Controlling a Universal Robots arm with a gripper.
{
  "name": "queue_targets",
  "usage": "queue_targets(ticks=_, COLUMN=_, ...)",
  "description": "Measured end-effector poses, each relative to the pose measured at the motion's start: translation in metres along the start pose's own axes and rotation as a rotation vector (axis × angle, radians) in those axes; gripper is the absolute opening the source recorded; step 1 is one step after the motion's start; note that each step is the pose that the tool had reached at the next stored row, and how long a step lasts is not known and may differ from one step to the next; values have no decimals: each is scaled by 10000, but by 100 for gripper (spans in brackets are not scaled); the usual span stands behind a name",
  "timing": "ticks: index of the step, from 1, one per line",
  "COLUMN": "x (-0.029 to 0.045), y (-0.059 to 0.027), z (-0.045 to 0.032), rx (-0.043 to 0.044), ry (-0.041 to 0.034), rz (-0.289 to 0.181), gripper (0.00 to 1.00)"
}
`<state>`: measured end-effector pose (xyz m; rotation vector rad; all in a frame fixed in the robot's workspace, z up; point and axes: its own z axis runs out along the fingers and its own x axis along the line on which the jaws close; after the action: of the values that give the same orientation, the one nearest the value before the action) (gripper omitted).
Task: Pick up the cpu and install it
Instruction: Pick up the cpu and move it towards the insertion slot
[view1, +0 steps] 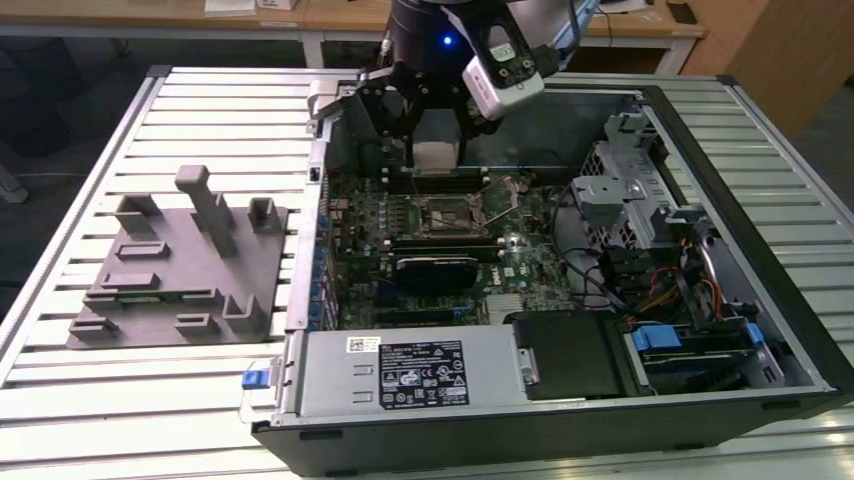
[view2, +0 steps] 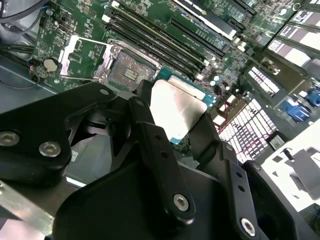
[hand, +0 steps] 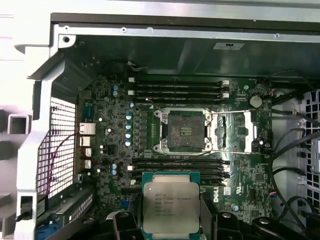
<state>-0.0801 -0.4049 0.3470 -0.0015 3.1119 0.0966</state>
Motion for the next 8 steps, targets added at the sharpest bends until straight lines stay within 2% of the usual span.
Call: queue_targets(ticks=8, x=-64, y=38, z=98, rx=4, ry=16, rz=1, gripper=54)
